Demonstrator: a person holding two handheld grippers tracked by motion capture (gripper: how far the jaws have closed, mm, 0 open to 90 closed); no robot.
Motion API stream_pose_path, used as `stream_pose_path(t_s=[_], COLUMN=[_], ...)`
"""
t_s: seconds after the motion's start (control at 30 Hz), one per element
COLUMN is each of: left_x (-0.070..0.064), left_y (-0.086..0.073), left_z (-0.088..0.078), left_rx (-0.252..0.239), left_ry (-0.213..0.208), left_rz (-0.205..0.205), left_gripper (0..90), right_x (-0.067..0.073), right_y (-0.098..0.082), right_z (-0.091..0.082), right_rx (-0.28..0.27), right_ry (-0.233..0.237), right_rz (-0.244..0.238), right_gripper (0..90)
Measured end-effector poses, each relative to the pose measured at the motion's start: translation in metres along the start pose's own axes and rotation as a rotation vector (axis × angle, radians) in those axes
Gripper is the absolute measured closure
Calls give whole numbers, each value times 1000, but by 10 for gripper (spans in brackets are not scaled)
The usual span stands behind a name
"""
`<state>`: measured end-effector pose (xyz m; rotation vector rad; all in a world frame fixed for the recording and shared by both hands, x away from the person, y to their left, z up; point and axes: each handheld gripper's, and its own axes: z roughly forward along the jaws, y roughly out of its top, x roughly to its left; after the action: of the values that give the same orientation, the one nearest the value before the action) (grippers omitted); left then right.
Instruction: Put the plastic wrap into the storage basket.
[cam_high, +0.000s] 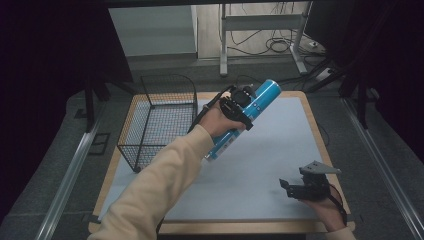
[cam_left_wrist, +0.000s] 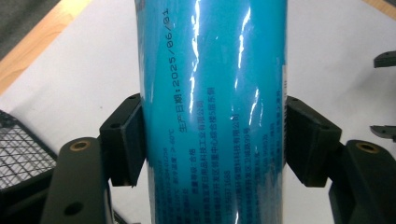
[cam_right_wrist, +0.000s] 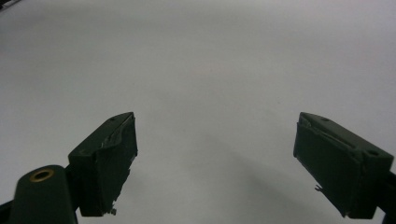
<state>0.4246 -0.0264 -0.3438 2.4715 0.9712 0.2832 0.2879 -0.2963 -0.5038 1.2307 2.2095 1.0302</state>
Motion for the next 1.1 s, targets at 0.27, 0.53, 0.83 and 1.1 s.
stream_pose_path(t_s=[0.27,0.53,0.83,1.1], left_x=[12,29,46,57], left_y=[2,4,-1,-4], left_z=[-1,-6,-10,-17], left_rx=[-2,-10,-9,-3], left_ry=[16,40,70,96], left_rz=[-5,-23,-46,-54], left_gripper=[315,315,315,315], right_x=[-2,-2,-1,-1], right_y=[0,0,0,0], right_z=[0,1,1,0], right_rx=[1,3,4,2], right_ry=[-4,-9,-12,-16], right_rz=[1,-4,-8,-8], right_gripper=[136,136,136,136])
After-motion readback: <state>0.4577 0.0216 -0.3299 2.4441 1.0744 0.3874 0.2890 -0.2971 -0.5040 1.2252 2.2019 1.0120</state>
